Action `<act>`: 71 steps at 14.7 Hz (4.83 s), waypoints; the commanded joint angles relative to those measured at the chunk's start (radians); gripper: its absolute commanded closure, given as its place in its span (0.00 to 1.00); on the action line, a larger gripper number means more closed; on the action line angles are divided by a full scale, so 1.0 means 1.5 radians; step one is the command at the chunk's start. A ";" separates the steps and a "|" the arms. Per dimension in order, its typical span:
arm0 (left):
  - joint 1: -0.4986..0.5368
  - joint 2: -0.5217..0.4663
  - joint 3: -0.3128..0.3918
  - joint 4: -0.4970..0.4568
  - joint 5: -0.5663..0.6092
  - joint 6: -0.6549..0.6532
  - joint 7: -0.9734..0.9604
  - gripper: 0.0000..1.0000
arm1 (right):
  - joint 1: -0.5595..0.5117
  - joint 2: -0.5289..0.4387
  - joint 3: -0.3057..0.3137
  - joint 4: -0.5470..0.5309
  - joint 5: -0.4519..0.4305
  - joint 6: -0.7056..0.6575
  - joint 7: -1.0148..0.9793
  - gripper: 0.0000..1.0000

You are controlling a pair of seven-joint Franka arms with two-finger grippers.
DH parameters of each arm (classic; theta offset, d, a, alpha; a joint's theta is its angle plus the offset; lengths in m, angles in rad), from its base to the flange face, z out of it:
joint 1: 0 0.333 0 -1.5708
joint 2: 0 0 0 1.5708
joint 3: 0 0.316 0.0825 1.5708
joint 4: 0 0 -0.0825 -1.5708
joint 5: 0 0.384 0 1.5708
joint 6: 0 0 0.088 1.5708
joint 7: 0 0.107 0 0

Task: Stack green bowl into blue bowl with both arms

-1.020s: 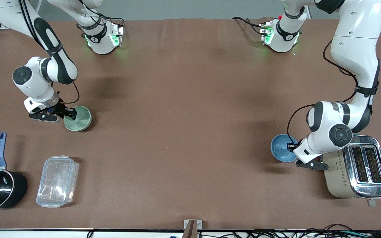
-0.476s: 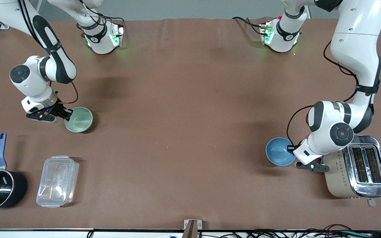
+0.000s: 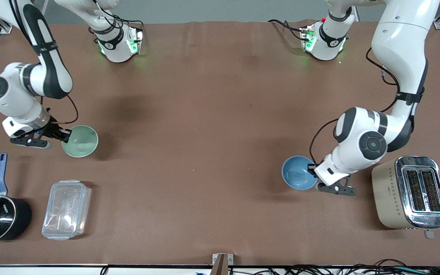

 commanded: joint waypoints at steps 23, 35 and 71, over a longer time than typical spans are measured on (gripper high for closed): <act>-0.242 0.105 -0.046 0.058 0.027 0.075 -0.374 0.00 | 0.363 0.116 0.000 0.283 0.129 -0.137 0.404 1.00; 0.085 -0.068 -0.057 0.173 0.044 -0.203 0.082 0.00 | 0.559 0.236 -0.002 0.307 0.103 -0.034 0.686 1.00; -0.001 -0.433 0.123 0.045 -0.075 -0.500 0.140 0.00 | 0.575 0.048 -0.236 0.312 -0.008 -0.259 0.548 0.00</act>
